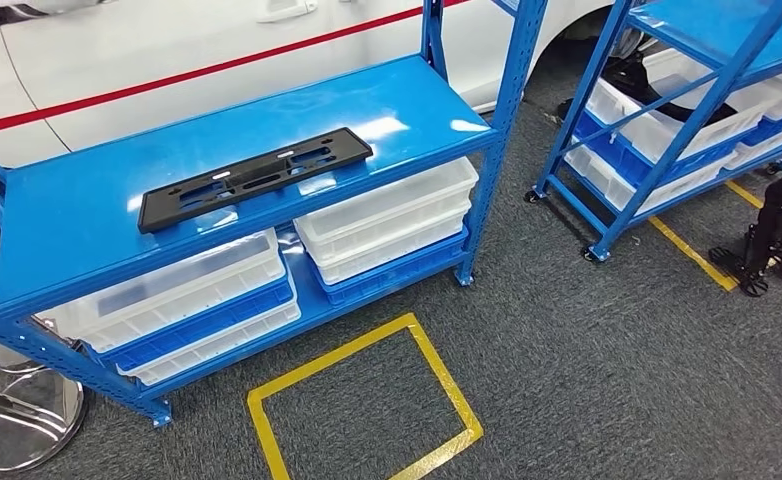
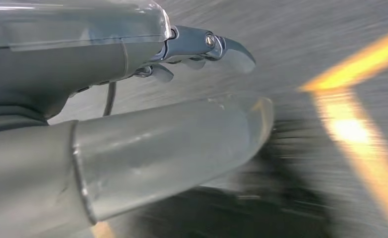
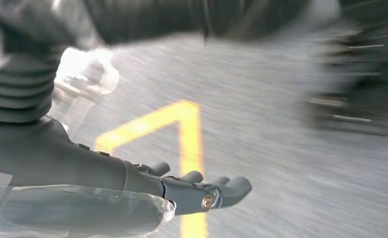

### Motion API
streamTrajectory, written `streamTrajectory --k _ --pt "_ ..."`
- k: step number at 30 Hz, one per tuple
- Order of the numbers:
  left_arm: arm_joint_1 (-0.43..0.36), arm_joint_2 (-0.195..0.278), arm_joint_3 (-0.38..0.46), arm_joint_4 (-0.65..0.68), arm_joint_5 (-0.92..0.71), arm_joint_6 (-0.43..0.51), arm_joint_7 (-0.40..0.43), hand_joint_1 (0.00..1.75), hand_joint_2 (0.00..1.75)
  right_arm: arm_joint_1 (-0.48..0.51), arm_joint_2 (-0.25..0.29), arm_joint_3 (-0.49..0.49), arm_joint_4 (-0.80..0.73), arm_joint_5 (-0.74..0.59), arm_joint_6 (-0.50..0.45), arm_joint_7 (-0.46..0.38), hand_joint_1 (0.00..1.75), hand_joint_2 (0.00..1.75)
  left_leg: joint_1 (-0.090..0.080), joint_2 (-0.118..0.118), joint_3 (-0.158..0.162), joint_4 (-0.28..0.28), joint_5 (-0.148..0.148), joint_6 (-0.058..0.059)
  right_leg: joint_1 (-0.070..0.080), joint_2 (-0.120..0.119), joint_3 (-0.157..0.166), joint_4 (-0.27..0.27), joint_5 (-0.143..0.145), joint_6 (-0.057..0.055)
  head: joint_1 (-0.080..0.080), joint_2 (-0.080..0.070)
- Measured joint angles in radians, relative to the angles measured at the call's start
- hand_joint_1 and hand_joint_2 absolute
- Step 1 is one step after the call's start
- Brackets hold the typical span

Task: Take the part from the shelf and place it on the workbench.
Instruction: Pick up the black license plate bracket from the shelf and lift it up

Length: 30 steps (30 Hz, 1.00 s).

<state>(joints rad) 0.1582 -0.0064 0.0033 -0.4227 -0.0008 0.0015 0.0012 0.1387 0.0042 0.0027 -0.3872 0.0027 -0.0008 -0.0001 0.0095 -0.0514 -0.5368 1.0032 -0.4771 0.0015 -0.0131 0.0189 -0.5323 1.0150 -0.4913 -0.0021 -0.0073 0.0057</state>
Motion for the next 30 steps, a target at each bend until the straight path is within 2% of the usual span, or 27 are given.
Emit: streamTrajectory --k 1,2,4,5,6,7,8,10,11,12,14,16,18,20,21,22,23,25,26,27,29,30 --pt "0.031 0.0 0.0 0.035 0.0 0.0 0.0 0.0 0.0 -0.031 0.0 0.0 -0.036 0.0 0.0 0.0 0.0 1.31 0.001 0.006 -0.007 0.018 -0.013 -0.004 -0.001 -0.005 0.0 -0.002 0.001 -0.007 0.0 0.0" --pt "0.062 0.0 0.0 0.071 0.0 0.0 0.001 0.0 0.0 -0.06 0.0 0.0 -0.073 0.0 0.0 -0.001 0.0 0.87 0.002 0.014 -0.025 0.058 -0.038 -0.007 -0.001 -0.01 0.0 -0.005 0.002 -0.014 0.0 0.0" --pt "0.113 0.0 0.0 0.135 0.0 0.0 0.001 0.0 0.0 -0.109 -0.001 0.0 -0.137 0.0 0.0 -0.001 0.0 0.0 0.003 0.031 -0.086 0.184 -0.106 -0.011 0.002 -0.018 -0.001 -0.004 0.001 -0.022 0.0 0.0" --pt "0.133 0.001 0.0 0.161 0.0 0.0 0.002 0.0 0.0 -0.127 -0.002 -0.001 -0.163 0.0 0.0 -0.001 0.0 0.0 0.003 0.033 -0.117 0.246 -0.132 -0.013 0.005 -0.02 -0.002 -0.003 0.0 -0.024 0.0 0.0" --pt "0.147 0.002 0.0 0.18 0.0 0.0 0.002 0.0 0.0 -0.14 -0.003 -0.001 -0.18 0.0 -0.001 -0.001 0.0 0.0 0.003 0.034 -0.135 0.282 -0.139 -0.013 0.007 -0.022 -0.004 -0.002 0.0 -0.025 0.0 0.0" --pt "0.155 0.003 0.0 0.191 0.0 0.0 0.002 0.0 0.0 -0.146 -0.003 -0.001 -0.191 0.0 -0.001 -0.001 0.0 0.0 0.002 0.035 -0.134 0.281 -0.128 -0.013 0.009 -0.024 -0.005 0.0 -0.001 -0.025 0.0 0.0" --pt "0.154 0.004 0.0 0.195 0.0 0.0 0.001 0.0 0.0 -0.146 -0.003 -0.002 -0.194 0.0 -0.001 -0.001 0.0 0.0 0.001 0.037 -0.112 0.239 -0.099 -0.01 0.01 -0.027 -0.005 0.001 -0.001 -0.025 0.0 0.0" --pt "0.127 0.005 0.0 0.18 0.0 0.0 0.0 0.0 0.0 -0.122 -0.002 -0.002 -0.178 0.0 0.0 -0.001 0.0 0.0 -0.005 0.048 -0.038 0.099 -0.035 0.002 0.013 -0.037 -0.003 0.002 -0.004 -0.024 0.0 0.0" --pt "0.103 0.005 0.0 0.163 0.0 0.0 -0.001 0.0 0.0 -0.102 -0.001 -0.002 -0.16 0.0 0.0 0.0 0.0 0.0 -0.008 0.055 -0.01 0.045 -0.017 0.008 0.014 -0.043 -0.003 0.003 -0.006 -0.021 0.0 0.0" --pt "0.077 0.005 0.0 0.139 0.0 0.0 -0.002 0.0 0.0 -0.078 0.0 -0.001 -0.136 0.0 0.0 0.0 0.0 0.0 -0.012 0.059 0.006 0.014 -0.009 0.013 0.014 -0.049 -0.004 0.004 -0.007 -0.018 0.0 0.0" --pt "0.019 0.005 0.0 0.08 0.0 0.0 -0.003 0.0 0.0 -0.024 0.001 -0.001 -0.075 0.0 0.0 0.001 0.0 0.0 -0.015 0.057 0.008 0.0 -0.007 0.02 0.013 -0.058 -0.001 0.003 -0.008 -0.01 0.0 0.0" --pt "-0.039 0.004 0.0 0.01 0.0 0.0 -0.004 0.0 0.0 0.035 0.001 -0.001 -0.006 0.0 0.0 0.002 0.0 0.0 -0.01 0.048 0.014 -0.013 0.0 0.029 0.011 -0.05 0.001 0.015 -0.018 0.0 0.0 0.0" --pt "-0.097 0.004 0.0 -0.06 0.0 0.0 -0.004 0.0 0.0 0.092 0.001 -0.001 0.064 0.0 0.0 0.002 0.0 0.0 -0.004 0.038 0.021 -0.022 0.007 0.036 0.008 -0.03 -0.033 0.091 -0.066 0.01 0.0 0.0" --pt "-0.143 0.004 0.0 -0.121 0.0 0.0 -0.005 0.0 0.0 0.139 0.0 0.0 0.128 0.0 0.0 0.004 0.0 0.0 -0.004 0.027 0.017 -0.021 0.008 0.038 0.003 -0.021 -0.099 0.218 -0.129 0.016 0.0 0.0" --pt "-0.158 0.004 0.0 -0.142 0.0 0.0 -0.005 0.0 0.0 0.155 0.0 0.0 0.15 0.0 0.0 0.005 0.0 0.0 -0.004 0.023 0.015 -0.02 0.008 0.038 0.0 -0.02 -0.124 0.263 -0.142 0.019 0.0 0.0" --pt "-0.165 0.004 0.0 -0.154 0.0 0.0 -0.005 0.0 0.0 0.164 -0.002 0.0 0.164 0.0 0.0 0.005 0.0 0.0 -0.002 0.02 0.014 -0.018 0.007 0.037 -0.004 -0.02 -0.133 0.274 -0.134 0.023 0.0 0.0" --pt "-0.165 0.004 0.0 -0.16 0.0 0.0 -0.005 0.0 0.0 0.165 -0.003 0.0 0.169 0.0 0.0 0.006 0.0 0.0 0.0 0.018 0.015 -0.016 0.005 0.034 -0.007 -0.02 -0.122 0.246 -0.108 0.026 0.001 0.0" --pt "-0.143 0.004 0.0 -0.149 0.0 0.0 -0.004 0.0 0.0 0.146 -0.004 0.0 0.155 0.0 0.0 0.005 0.0 0.0 0.004 0.019 0.015 -0.011 -0.001 0.023 -0.015 -0.017 -0.06 0.119 -0.04 0.032 0.001 0.0" --pt "-0.124 0.004 0.0 -0.135 0.0 0.0 -0.003 0.0 0.0 0.127 -0.004 0.0 0.139 0.0 0.0 0.004 0.0 0.0 0.005 0.021 0.014 -0.008 -0.006 0.016 -0.016 -0.015 -0.032 0.064 -0.017 0.03 0.0 0.0" --pt "-0.101 0.004 0.0 -0.114 0.0 0.0 -0.002 0.0 0.0 0.104 -0.003 0.0 0.118 0.0 0.0 0.003 0.0 0.0 0.004 0.023 0.013 -0.005 -0.009 0.008 -0.015 -0.013 -0.016 0.03 -0.006 0.027 0.0 0.0" --pt "-0.05 0.003 0.0 -0.061 0.0 0.0 0.0 0.0 0.0 0.052 -0.001 0.0 0.063 0.0 0.0 0.001 0.0 0.0 0.004 0.024 0.013 -0.004 -0.01 -0.005 -0.009 -0.012 -0.012 0.018 -0.005 0.012 -0.001 0.0" --pt "-0.02 0.002 0.0 -0.031 0.0 0.0 0.0 0.0 0.0 0.023 -0.001 0.0 0.032 0.0 0.0 0.001 0.0 0.44 0.006 0.024 0.014 -0.003 -0.011 -0.01 -0.009 -0.013 -0.013 0.018 -0.005 0.005 -0.001 0.0"
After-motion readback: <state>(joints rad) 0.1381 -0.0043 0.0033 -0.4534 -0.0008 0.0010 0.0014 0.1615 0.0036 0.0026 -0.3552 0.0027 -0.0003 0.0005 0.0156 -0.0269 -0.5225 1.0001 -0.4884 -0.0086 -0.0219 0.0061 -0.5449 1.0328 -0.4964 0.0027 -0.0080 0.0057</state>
